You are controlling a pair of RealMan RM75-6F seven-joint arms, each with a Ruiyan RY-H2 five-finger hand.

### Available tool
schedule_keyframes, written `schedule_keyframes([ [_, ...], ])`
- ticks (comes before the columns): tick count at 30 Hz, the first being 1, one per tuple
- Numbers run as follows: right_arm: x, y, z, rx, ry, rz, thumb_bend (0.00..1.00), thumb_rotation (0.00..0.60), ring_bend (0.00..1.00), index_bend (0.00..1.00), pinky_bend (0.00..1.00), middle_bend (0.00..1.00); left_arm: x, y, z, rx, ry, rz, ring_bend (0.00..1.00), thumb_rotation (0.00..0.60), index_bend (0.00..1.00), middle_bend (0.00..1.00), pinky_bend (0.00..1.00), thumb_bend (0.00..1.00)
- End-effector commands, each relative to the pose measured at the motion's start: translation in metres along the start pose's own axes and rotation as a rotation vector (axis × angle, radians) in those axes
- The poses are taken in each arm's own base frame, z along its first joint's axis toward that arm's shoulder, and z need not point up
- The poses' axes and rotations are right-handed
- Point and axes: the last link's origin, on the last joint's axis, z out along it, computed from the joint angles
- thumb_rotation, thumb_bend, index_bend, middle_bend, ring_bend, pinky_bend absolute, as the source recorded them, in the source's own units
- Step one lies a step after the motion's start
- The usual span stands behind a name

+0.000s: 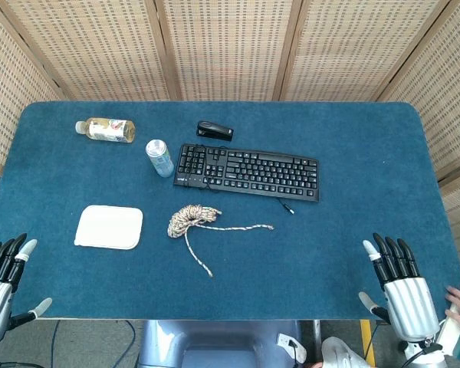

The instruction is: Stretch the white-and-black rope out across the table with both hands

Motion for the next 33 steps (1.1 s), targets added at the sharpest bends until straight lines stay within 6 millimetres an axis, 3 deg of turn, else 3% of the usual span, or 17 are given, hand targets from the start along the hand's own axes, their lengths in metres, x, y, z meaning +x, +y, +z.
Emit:
schedule_keyframes([
  [1,-0.001,0.0,0.0,0.003,-0.005,-0.001,0.0,0.6,0.0,0.0,0.0,0.0,-0.001,0.0,0.0,0.0,-0.001,0.001,0.0,0.6,0.0,0.0,0.0,0.0],
  [11,-0.017,-0.008,0.012,0.058,-0.052,-0.022,0.0,0.6,0.0,0.0,0.0,0.0,-0.004,0.002,0.003,-0.002,-0.007,0.01,0.0,0.6,0.0,0.0,0.0,0.0],
  [15,-0.025,-0.024,0.045,0.144,-0.092,-0.023,0.0,0.6,0.0,0.05,0.0,0.0,-0.007,0.003,0.009,0.002,-0.001,0.024,0.0,0.6,0.0,0.0,0.0,0.0],
  [19,-0.031,-0.053,0.097,0.262,-0.17,-0.01,0.0,0.6,0.0,0.2,0.0,0.0,-0.013,0.006,0.02,-0.003,0.023,0.045,0.0,0.6,0.0,0.0,0.0,0.0],
  [22,-0.036,-0.068,0.122,0.301,-0.213,-0.009,0.01,0.6,0.0,0.27,0.0,0.0,-0.018,0.006,0.024,0.011,0.011,0.06,0.0,0.6,0.0,0.0,0.0,0.0],
  [27,-0.06,-0.104,0.17,0.353,-0.276,0.002,0.12,0.6,0.0,0.34,0.0,0.0,-0.026,0.007,0.035,0.042,-0.013,0.086,0.0,0.6,0.0,0.0,0.0,0.0],
  [33,-0.089,-0.128,0.208,0.332,-0.315,-0.004,0.19,0.6,0.0,0.39,0.0,0.0,-0.031,0.009,0.042,0.06,-0.024,0.102,0.0,0.6,0.0,0.0,0.0,0.0],
])
